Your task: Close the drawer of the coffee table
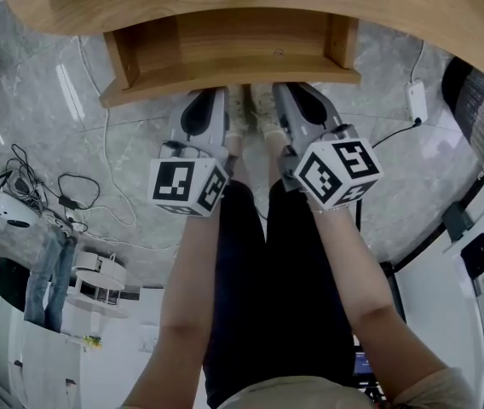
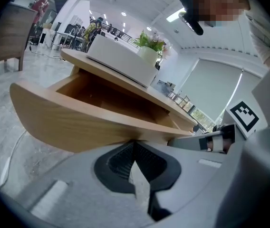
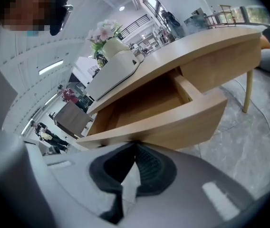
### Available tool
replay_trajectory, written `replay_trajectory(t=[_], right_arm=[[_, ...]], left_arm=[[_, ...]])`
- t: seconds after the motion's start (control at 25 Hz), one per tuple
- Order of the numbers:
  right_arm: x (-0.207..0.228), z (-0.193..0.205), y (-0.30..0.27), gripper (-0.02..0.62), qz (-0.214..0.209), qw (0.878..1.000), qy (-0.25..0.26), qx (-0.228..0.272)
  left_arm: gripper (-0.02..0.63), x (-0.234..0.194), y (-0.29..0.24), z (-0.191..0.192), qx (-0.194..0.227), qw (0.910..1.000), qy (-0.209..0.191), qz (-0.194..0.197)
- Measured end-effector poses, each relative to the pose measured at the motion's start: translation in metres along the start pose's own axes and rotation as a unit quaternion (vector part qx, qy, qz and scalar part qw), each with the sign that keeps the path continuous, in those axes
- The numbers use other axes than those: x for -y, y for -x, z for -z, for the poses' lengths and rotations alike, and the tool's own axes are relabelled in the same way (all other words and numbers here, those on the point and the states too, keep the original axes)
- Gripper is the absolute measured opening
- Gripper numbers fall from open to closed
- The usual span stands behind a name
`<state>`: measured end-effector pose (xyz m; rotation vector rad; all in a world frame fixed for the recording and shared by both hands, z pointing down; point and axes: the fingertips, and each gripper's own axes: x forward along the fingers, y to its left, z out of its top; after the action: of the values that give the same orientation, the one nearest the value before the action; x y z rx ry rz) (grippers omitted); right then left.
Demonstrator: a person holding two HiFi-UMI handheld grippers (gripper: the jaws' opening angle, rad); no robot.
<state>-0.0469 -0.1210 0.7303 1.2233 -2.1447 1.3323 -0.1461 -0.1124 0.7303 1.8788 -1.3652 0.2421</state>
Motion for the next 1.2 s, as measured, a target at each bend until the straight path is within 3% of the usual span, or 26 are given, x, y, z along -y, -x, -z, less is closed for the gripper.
replay_trajectory(t=[0.6,0.92,1.2], right_arm=[[-0.003,-0.029,-0.012,0.002,-0.019,1.0,-0.013,0.016],[-0.003,-0.035,-0.016,0.002,-0.013,1.0,0.005,0.024],[-0.001,-0.046,-0.023,0.002,0.001,1.0,0.001,0.023]], left_arm=[[0.002,-0.005,-0.016,-0.027,0.023,0.9991,0.032,-0.019],[0.002,-0.007,-0.021,-0.032,0.018,0.9994,0.021,-0.023],[0.002,-0.009,-0.03,-0.041,0.02,0.999,0.037,-0.015]])
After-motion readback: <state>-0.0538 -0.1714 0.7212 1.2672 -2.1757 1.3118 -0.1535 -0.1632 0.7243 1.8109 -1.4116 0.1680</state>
